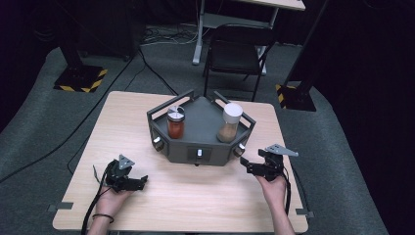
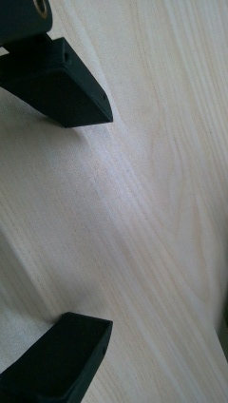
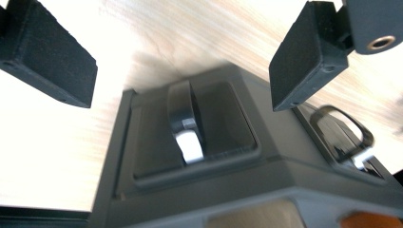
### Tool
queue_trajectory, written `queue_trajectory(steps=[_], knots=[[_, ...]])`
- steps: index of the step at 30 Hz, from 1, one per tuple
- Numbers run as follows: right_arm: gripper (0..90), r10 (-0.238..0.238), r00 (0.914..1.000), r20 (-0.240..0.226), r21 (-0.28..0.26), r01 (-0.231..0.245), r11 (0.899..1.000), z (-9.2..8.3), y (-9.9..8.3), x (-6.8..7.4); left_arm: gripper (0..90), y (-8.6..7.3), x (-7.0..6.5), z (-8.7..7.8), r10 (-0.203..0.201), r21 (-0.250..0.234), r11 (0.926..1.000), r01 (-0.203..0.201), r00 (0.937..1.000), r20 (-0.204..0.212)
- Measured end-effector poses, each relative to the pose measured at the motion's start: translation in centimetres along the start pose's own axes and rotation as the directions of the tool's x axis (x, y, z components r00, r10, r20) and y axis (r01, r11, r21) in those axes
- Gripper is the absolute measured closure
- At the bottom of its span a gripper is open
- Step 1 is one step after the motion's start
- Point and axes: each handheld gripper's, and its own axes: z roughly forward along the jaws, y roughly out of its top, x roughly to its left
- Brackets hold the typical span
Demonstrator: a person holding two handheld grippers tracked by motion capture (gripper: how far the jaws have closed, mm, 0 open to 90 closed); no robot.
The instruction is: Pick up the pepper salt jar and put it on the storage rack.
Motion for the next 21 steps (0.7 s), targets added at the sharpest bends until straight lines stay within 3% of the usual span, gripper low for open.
queue_trajectory(steps=[12, 21], knots=[[8.1, 0.02, 0.9997, 0.013, 0.024, -0.021, 1.0, -0.1, -2.1, -0.7, 3.4, 0.0, 0.0, 0.0, 0.0, 0.0, 1.0, 0.0, 1.0, 0.0], [8.1, 0.02, 0.9996, 0.02, 0.033, -0.02, 0.999, -0.4, -2.6, -0.8, 3.4, 0.0, 0.0, 0.0, 0.0, 0.0, 1.0, 0.0, 1.0, 0.0]])
